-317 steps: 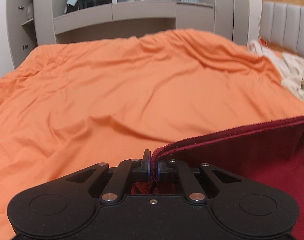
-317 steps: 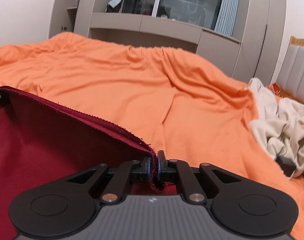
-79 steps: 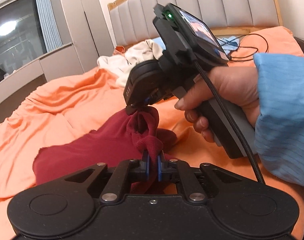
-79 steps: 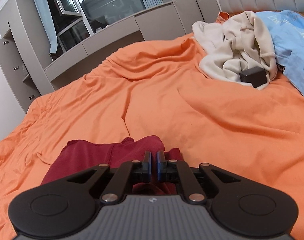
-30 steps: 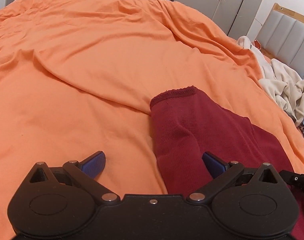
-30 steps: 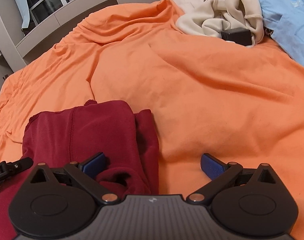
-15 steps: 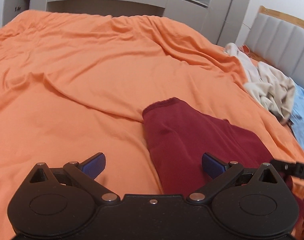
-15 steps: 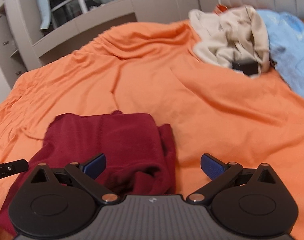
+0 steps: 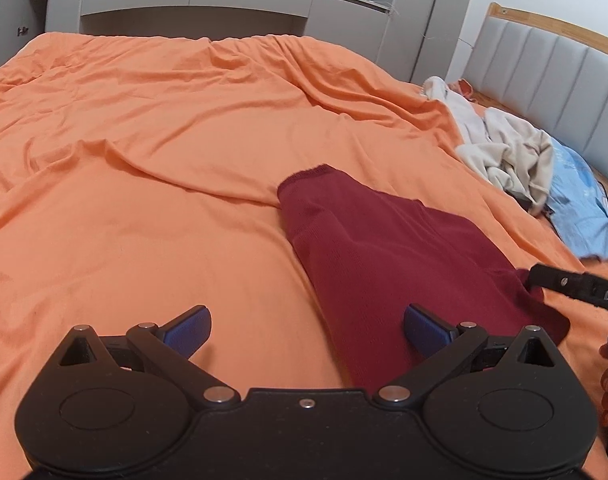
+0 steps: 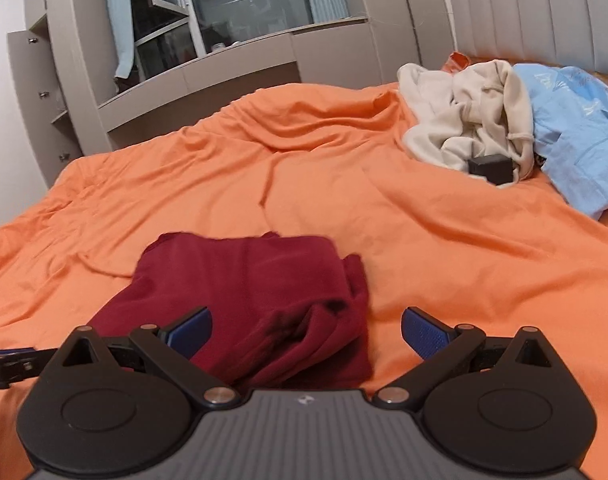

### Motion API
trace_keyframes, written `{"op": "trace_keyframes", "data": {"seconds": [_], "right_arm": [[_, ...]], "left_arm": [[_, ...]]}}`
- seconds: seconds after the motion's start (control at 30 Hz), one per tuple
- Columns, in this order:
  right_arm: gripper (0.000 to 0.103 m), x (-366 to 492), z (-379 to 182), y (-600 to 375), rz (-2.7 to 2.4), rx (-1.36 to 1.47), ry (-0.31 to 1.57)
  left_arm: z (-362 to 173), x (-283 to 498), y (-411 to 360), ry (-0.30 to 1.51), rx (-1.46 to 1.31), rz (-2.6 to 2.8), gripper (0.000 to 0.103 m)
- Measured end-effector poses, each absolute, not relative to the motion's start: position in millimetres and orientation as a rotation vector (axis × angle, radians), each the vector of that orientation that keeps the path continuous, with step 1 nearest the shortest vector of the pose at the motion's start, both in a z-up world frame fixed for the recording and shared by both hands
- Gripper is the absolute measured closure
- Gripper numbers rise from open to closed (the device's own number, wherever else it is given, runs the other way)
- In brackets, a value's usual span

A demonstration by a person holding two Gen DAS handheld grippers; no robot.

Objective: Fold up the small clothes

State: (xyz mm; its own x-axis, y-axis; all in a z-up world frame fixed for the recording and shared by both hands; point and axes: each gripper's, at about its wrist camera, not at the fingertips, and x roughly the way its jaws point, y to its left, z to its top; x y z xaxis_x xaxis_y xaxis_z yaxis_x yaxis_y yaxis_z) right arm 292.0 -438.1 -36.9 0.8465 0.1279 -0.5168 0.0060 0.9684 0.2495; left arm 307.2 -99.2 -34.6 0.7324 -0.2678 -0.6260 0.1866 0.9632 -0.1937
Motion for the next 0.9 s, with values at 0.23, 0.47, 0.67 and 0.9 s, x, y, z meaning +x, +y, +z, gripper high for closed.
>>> {"op": "trace_keyframes", "data": {"seconds": [0.23,0.47,0.67,0.9], "right_arm": [[0.0,283,-52,-416,0.016,0.121,0.656],[0.0,277,-54,-412,0.011,0.115,0.648],[0.0,270,-47,-439,0.014,0.278,0.591],[0.0,277,-50,-461,0.018,0.402,0.606]], "left_arm": [[-49,306,-99,0.744,-0.099,-0.253,0.0],[-56,307,-94,0.757,-0.138,-0.263,0.0],[-56,309,-96,0.765,-0.125,-0.262,0.0],[-42,309,-102,0.738,-0.081,-0.297,0.001]]}}
